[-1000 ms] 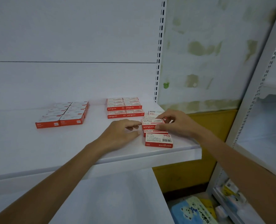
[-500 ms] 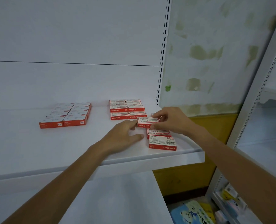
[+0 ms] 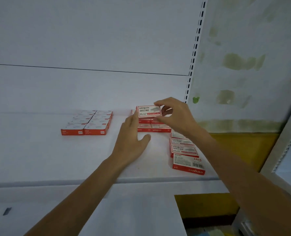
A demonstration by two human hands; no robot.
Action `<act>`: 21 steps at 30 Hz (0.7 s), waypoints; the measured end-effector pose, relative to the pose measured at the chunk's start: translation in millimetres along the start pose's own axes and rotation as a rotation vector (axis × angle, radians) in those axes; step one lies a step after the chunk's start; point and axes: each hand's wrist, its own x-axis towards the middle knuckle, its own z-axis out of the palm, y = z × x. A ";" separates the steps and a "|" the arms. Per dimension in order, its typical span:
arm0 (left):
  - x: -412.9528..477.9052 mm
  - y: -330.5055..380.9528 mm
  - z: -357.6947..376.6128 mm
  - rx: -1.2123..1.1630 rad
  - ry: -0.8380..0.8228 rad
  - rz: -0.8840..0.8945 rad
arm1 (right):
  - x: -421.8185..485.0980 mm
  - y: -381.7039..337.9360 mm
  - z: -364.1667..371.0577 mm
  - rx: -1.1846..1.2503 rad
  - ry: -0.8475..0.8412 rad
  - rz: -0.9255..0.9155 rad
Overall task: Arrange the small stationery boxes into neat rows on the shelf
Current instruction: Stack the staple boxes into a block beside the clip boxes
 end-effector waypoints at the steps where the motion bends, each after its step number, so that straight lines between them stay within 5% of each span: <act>1: -0.1 0.1 1.2 -0.022 0.024 -0.013 | 2.4 -0.5 4.5 0.034 0.046 -0.027; 5: 0.7 -1.1 5.6 -0.082 0.059 -0.056 | 3.7 2.3 22.5 0.040 0.184 -0.091; 21: 0.8 -3.1 5.3 -0.045 0.034 -0.054 | -8.8 15.1 24.2 -0.023 0.182 -0.007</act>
